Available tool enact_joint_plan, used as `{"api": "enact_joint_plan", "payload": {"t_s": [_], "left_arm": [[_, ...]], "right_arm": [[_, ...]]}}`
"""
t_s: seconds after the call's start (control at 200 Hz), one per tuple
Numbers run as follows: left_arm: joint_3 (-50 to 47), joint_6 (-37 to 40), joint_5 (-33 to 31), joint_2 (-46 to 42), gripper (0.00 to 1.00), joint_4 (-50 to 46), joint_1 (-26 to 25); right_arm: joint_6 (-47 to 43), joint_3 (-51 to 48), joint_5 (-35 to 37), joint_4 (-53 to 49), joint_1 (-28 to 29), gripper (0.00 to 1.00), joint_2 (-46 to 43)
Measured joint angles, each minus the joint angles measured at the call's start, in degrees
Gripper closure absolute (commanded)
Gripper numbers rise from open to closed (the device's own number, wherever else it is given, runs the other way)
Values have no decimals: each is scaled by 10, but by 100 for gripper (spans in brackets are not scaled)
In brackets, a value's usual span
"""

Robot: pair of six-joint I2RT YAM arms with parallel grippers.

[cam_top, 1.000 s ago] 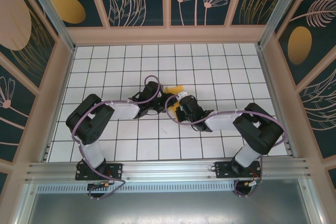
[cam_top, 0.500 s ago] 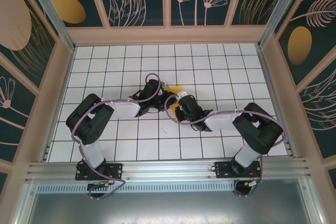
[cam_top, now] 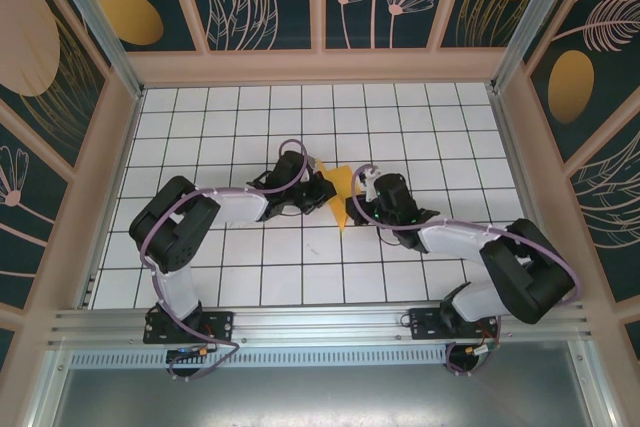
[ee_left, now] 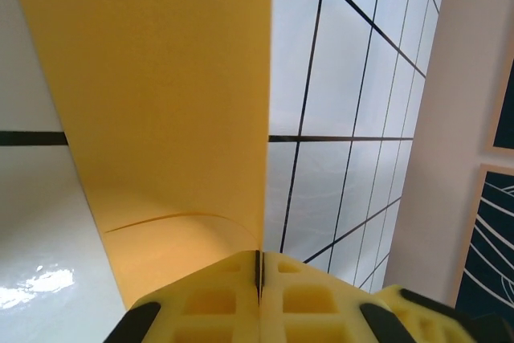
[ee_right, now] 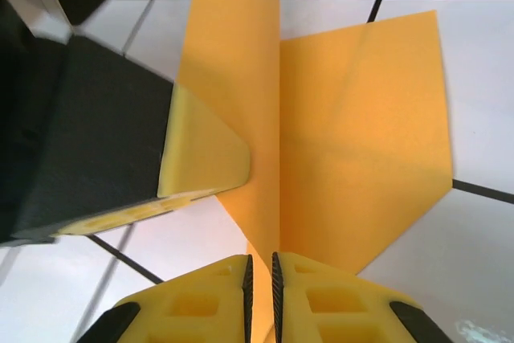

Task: Fold a paper plane with a square sheet of paper (pick it up from the middle)
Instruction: Fourth fold the wing at the center of the table.

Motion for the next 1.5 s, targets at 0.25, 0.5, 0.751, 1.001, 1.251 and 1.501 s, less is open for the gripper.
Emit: {"api": "enact_joint_plan", "payload": {"t_s": [0.25, 0.5, 0.751, 1.001, 1.251, 1.501], "left_arm": [[16, 43, 35, 10, 93, -13, 16], [30, 76, 66, 25, 95, -31, 22], [38, 92, 108, 37, 95, -32, 40], [20, 62, 151, 43, 96, 2, 43], [-58, -3, 146, 17, 96, 54, 32], [-77, -48, 134, 15, 96, 107, 20]], "right_arm": [[68, 20, -117, -27, -82, 91, 18], [95, 130, -140, -76, -102, 97, 132], [88, 181, -151, -116, -104, 98, 223], [12, 224, -183, -171, -103, 98, 263], [-72, 227, -232, -214, -103, 91, 262], [-77, 176, -209, -216, -102, 79, 134]]}}
